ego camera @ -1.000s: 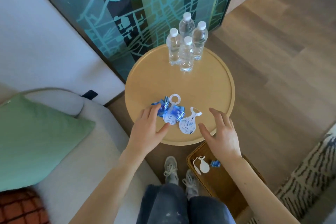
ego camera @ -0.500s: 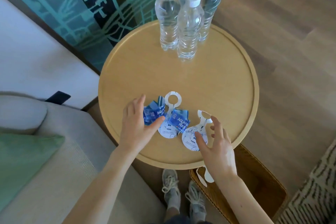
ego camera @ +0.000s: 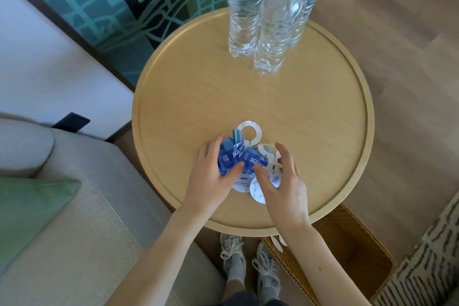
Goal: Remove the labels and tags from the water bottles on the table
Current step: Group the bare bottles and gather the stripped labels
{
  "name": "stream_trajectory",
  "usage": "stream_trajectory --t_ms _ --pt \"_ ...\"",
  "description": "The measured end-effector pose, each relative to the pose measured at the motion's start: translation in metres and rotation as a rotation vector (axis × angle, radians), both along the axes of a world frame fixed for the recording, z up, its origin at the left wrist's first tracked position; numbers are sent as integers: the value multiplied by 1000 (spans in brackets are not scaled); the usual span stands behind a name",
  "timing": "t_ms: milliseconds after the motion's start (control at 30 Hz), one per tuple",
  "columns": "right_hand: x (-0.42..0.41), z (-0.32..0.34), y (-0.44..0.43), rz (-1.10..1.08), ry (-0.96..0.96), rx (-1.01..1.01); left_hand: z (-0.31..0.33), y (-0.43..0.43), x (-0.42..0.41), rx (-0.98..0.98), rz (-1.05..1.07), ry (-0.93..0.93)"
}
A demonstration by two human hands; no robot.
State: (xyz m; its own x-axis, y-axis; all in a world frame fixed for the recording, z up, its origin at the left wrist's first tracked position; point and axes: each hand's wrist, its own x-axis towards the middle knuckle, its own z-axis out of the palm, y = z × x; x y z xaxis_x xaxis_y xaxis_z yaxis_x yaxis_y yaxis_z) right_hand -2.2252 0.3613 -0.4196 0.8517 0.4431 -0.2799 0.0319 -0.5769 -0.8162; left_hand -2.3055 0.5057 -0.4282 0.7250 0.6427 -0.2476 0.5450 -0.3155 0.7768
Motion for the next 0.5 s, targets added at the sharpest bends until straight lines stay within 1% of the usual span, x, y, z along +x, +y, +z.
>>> stream_trajectory --t_ms 233,500 --pt "-4 -4 14 -35 36 60 3 -5 0 -195 98 -133" --pt "-5 -4 16 -66 96 96 6 -9 2 -303 136 -151"
